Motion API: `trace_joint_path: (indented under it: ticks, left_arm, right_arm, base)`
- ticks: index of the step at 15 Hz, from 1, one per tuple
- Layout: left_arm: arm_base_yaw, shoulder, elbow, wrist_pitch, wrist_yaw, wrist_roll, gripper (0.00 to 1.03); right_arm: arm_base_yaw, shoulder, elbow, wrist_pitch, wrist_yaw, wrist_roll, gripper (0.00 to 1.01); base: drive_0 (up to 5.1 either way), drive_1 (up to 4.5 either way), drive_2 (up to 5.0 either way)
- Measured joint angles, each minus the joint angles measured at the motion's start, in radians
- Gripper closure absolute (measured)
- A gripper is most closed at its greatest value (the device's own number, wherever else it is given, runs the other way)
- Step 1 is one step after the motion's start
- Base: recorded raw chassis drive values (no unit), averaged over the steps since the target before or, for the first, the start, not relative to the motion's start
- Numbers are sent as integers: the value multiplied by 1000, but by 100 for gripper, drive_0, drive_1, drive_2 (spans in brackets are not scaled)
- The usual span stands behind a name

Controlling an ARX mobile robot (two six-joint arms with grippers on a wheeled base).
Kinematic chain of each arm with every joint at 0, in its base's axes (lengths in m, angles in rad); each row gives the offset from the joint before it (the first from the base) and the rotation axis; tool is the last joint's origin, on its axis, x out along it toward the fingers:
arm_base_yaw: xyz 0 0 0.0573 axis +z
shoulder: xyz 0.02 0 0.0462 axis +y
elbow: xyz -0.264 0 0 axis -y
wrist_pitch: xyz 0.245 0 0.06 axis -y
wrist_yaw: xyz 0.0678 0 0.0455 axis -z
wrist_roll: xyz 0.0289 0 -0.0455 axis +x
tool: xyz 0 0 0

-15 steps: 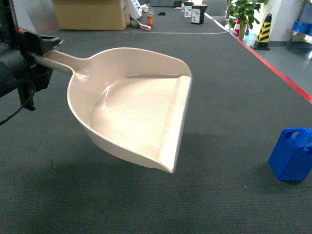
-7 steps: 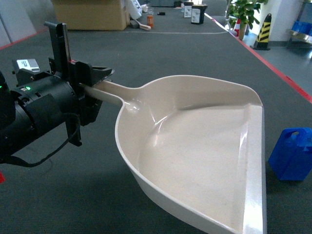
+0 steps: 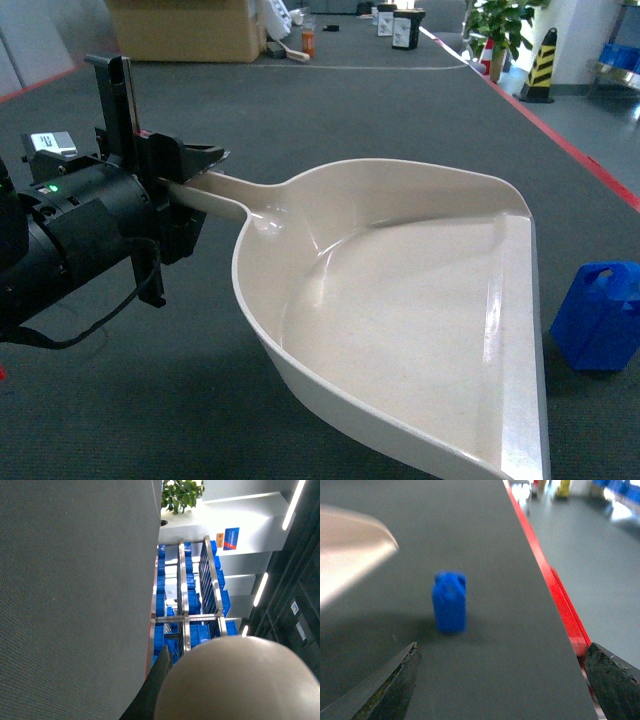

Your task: Place part in tray to right shelf

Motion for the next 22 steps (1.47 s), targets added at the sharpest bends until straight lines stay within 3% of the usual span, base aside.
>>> trace_joint_path:
  ticks: [1, 2, 5, 8, 10, 12, 14, 17, 21, 22]
  left_arm:
    - [2, 0, 0, 0, 0, 0, 89]
    - [2, 0, 0, 3, 0, 0, 89]
    - [2, 0, 0, 2, 0, 0, 89]
    - [4, 0, 0, 1, 0, 0, 89]
    - [4, 0, 0, 0, 0, 0, 89]
    - [4, 0, 0, 0, 0, 0, 89]
    - [4, 0, 0, 0, 0, 0, 89]
    - [4, 0, 0, 0, 0, 0, 89]
    - [5, 0, -1, -2, -5, 14, 89]
    - [5, 0, -2, -2, -6, 22, 89]
  right_arm:
    - [14, 188, 70, -74, 64, -46, 3]
    - [-11, 324, 113, -10, 47, -54, 3]
    - [2, 779, 287, 251, 3, -31, 3]
    - [14, 913, 336, 304, 0, -23, 3]
    - [35, 1177, 480, 312, -22, 18, 3]
    - [45, 1366, 615, 282, -55, 80, 3]
    - [59, 1510, 719, 270, -55, 114, 3]
    - [93, 1666, 833, 256, -39, 126, 3]
    - [124, 1796, 895, 241, 22, 145, 3]
    - [130, 1816, 898, 242, 37, 148, 9]
  base:
    - [0, 0, 0]
    - [0, 0, 0]
    - [0, 0, 0]
    - [0, 0, 0]
    - [0, 0, 0]
    - [0, 0, 0]
    - [0, 0, 0]
    - [0, 0, 0]
    - [0, 0, 0]
    - [0, 0, 0]
